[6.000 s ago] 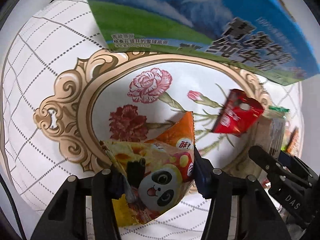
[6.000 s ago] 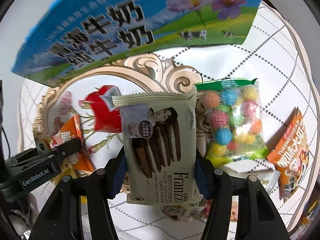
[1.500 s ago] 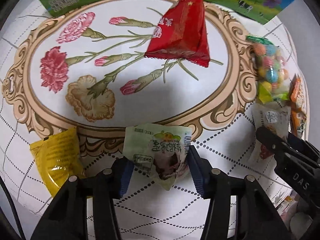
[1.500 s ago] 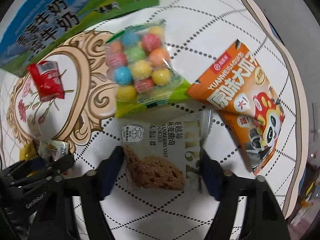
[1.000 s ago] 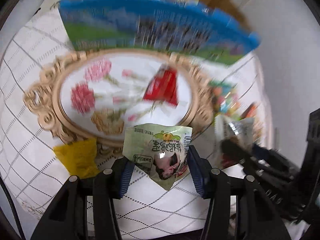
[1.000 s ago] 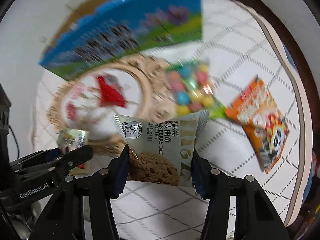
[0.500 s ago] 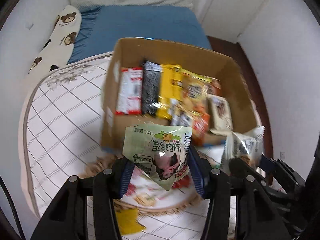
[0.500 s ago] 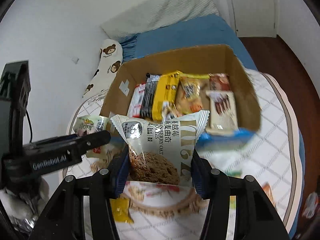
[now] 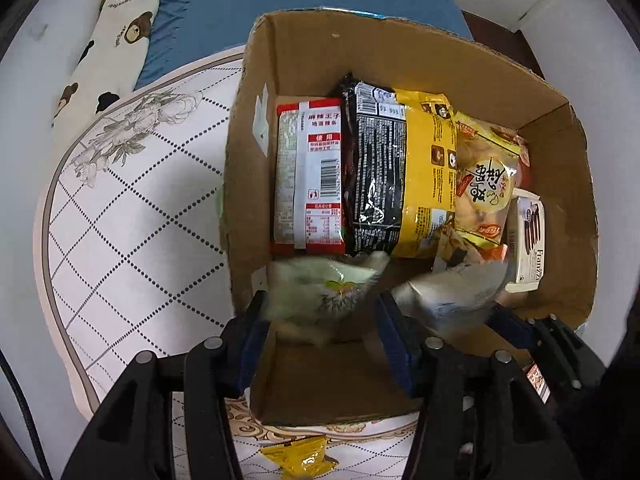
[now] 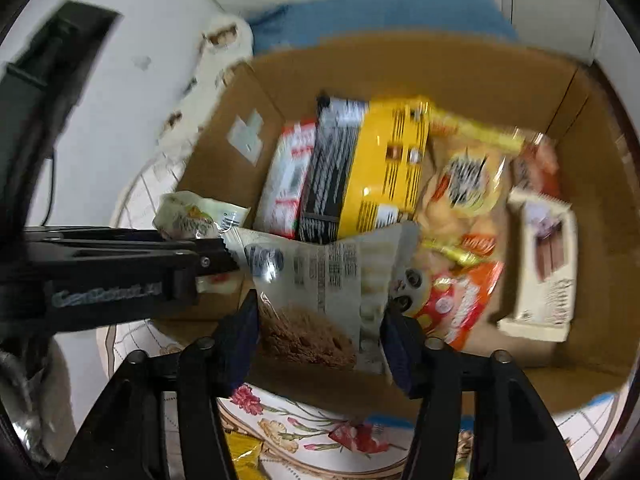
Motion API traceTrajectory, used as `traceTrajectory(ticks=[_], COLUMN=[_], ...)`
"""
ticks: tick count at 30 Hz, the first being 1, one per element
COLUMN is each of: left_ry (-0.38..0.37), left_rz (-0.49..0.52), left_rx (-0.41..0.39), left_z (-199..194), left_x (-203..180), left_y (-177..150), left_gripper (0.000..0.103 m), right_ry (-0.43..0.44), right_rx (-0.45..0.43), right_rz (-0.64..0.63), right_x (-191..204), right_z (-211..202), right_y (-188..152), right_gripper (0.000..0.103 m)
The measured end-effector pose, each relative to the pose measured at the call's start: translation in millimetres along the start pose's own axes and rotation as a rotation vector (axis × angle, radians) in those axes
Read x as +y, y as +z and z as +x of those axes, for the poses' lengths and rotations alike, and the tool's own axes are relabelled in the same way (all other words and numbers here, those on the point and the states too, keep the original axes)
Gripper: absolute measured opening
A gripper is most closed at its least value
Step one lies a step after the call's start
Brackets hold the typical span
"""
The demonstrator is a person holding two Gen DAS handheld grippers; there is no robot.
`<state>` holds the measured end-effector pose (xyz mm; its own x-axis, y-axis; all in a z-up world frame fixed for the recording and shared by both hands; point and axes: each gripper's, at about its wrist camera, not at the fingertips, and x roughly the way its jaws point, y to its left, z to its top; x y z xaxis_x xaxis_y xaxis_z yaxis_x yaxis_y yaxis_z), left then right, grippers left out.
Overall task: Organize snacks
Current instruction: 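Lower both bags into the box and open both tools, then lift both tools out of the box toward the bed cover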
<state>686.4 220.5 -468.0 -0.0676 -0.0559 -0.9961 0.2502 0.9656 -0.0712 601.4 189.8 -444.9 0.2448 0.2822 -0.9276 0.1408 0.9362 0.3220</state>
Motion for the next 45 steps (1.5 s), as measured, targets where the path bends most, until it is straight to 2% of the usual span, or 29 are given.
traceTrajectory(ticks=[1, 2, 6, 10, 19, 24, 27, 34, 45], left_ry=[-0.01, -0.012, -0.004, 0.022, 0.04, 0.051, 0.041, 0.028, 0.057], left_rz=[0.0, -0.002, 0.005, -0.004, 0.003, 0.012, 0.005, -0.011, 0.014], left_rx=[-0.004, -0.006, -0.025, -0.063, -0.172, -0.228, -0.252, -0.311, -0.494], left_z=[0.0, -0.2, -1.3, -2.6, -8.0, -13.8, -23.0, -44.2, -97.0], left_x=[-0.2, -0.2, -2.8, -6.1, -22.1, -26.8, -26.2, -23.6, -34.6], left_y=[0.8, 1.4, 0.0, -4.1, -28.1, -43.0, -53.3, -80.9, -143.4], left_gripper=[0.056, 0.064, 0.064, 0.064, 0.064, 0.064, 0.064, 0.064, 0.064], right_ry=[-0.004, -0.013, -0.033, -0.066, -0.207, -0.261, -0.273, -0.308, -0.347], right_rx=[0.021, 0.032, 0.041, 0.02, -0.083, -0.116, -0.142, -0.207, -0.358], right_rz=[0.006, 0.006, 0.025, 0.046, 0.066, 0.054, 0.059, 0.055, 0.041], right_x=[-2.1, -3.6, -13.9, -29.8, -64.9, -65.2, -63.8, -56.2, -36.2], right_z=[7.4, 11.1, 14.7, 1.4, -49.1, -68.0, -80.4, -108.3, -169.2], right_y=[0.3, 0.2, -3.6, -8.6, -20.8, -27.2, -35.0, -53.8, -98.1], right_gripper=[0.087, 0.088, 0.088, 0.088, 0.088, 0.089, 0.096, 0.097, 0.098])
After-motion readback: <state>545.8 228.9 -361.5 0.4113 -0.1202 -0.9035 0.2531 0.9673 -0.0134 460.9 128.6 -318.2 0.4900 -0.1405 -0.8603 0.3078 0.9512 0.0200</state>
